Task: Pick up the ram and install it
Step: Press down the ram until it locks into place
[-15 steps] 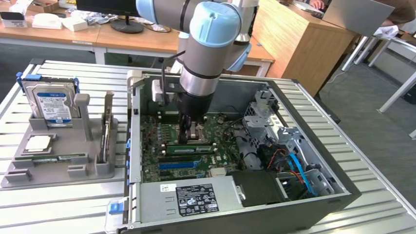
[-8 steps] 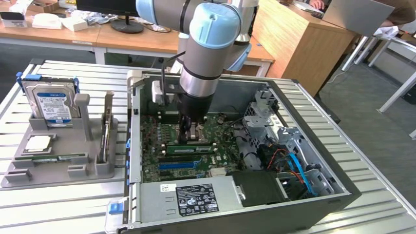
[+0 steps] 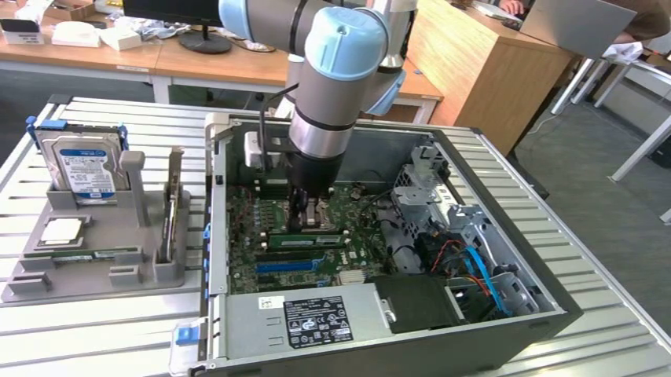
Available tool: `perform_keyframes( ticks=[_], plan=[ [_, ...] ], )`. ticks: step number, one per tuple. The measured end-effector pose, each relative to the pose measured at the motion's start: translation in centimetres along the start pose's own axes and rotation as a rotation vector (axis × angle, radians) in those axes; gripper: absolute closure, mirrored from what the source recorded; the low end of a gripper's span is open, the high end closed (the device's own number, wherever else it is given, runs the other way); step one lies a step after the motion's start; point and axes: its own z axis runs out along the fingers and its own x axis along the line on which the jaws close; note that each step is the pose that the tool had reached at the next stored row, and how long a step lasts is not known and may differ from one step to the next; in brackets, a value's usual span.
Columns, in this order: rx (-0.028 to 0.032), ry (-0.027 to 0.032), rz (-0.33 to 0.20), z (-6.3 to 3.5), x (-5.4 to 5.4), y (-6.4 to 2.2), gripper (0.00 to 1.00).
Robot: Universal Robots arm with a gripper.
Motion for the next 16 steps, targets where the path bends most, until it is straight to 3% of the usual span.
perform_keyframes(
  ticks=[16],
  plan=[
    [0.0001,-0.0002,0.0,0.71,0.03,-0.02,0.9]
  ],
)
